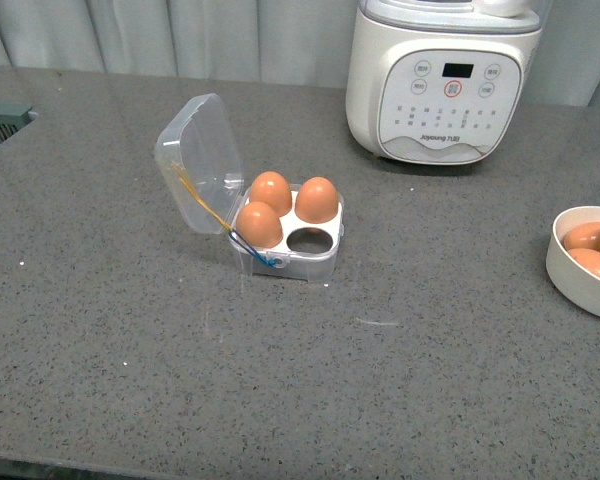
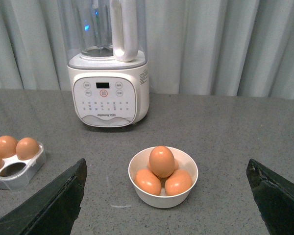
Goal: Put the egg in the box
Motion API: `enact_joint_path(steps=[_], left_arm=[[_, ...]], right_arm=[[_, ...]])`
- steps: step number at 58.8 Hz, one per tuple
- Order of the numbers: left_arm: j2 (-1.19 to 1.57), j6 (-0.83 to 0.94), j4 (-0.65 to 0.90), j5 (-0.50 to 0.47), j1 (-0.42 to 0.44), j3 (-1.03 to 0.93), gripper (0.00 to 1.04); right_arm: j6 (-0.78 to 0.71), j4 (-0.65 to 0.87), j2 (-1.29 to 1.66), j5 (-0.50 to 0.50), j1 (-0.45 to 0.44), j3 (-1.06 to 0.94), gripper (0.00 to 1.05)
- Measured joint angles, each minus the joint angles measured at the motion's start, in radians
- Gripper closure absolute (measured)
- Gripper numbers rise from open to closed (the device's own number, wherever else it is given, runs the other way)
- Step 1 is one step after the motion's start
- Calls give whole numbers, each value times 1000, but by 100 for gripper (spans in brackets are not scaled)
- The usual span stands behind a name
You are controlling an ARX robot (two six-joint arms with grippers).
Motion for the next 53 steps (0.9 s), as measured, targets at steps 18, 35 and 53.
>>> enact_joint_path(steps=[18, 35, 53], left_arm=[[0, 0, 0, 0, 0, 0, 7], [0, 0, 0, 0, 0, 0, 7], [0, 0, 0, 0, 0, 0, 7]], right_arm=[[0, 0, 0, 0, 0, 0, 9], [0, 0, 0, 0, 0, 0, 9], [0, 0, 0, 0, 0, 0, 9]])
